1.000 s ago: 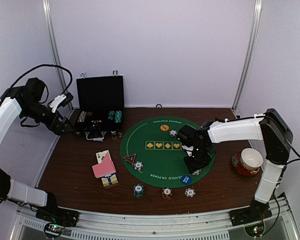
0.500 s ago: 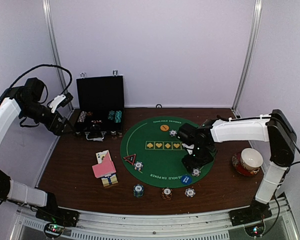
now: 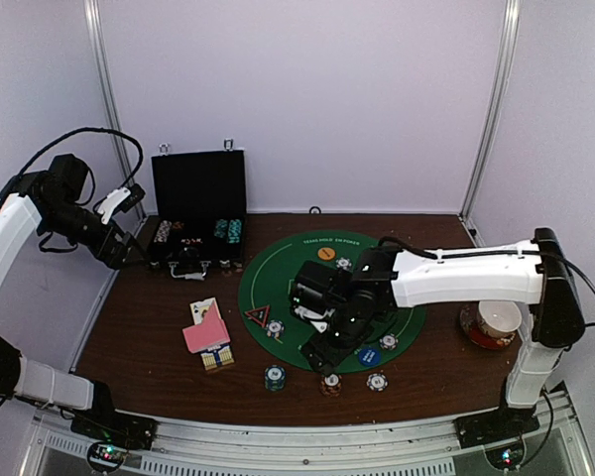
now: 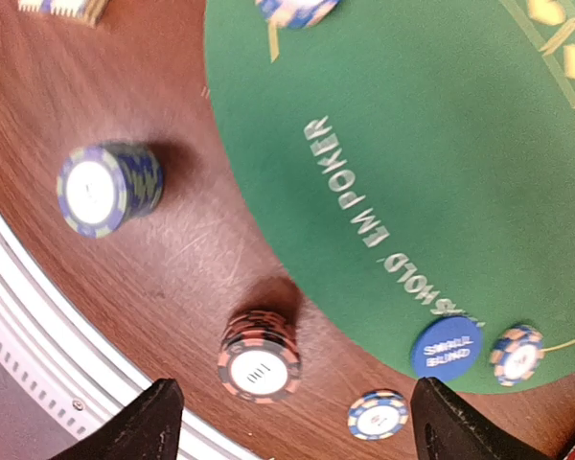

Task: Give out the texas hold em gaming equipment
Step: Pick up the pile of poker chips from the pile of poker chips.

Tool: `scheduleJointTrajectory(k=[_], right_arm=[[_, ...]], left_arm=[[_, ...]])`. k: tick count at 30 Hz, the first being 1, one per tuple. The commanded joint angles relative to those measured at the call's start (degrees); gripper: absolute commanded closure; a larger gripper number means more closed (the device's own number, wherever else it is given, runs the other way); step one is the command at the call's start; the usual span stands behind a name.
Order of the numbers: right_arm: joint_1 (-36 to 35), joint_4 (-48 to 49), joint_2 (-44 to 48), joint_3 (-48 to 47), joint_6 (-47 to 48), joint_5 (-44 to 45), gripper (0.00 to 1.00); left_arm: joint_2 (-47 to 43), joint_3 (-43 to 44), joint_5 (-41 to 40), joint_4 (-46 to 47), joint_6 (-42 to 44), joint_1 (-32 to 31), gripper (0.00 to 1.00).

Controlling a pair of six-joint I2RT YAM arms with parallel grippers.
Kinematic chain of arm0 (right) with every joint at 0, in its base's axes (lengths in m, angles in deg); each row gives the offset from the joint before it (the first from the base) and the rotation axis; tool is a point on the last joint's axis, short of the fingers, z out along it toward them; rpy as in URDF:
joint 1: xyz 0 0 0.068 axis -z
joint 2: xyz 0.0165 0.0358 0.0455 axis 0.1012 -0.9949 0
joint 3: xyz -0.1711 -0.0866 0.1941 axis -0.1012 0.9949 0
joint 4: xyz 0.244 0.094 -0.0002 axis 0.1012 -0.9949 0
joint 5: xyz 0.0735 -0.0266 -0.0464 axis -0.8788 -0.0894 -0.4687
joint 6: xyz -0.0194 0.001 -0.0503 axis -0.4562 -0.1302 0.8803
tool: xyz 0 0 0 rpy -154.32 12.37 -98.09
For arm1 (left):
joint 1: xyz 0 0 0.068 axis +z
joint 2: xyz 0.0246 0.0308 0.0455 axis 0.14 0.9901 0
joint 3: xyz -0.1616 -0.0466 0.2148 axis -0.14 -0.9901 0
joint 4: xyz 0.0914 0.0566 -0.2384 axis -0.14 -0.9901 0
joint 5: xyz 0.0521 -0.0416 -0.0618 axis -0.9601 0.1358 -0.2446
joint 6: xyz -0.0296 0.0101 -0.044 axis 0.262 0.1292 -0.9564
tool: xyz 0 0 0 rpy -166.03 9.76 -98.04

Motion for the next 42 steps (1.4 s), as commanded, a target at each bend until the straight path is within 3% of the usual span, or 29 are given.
scheduleJointTrajectory(k=[1,34,42], right_arm=[[-1.14,-0.91,-4.07,-1.11,0.59,-2.99,0.15],[-1.35,3.78,-9.18,3.58,0.93,-6.96,0.35],[-1.36,3.58,-8.41,3.44,0.93,-7.06,0.46]], left_arm=[[-0.76,0.97,0.27,-0.08,0.82,0.32,0.02],[-0.56,1.21,0.4,-0.5,0.8,0.32,0.02],[-0.61,1.03,0.41,-0.54,0.89,0.36,0.02]])
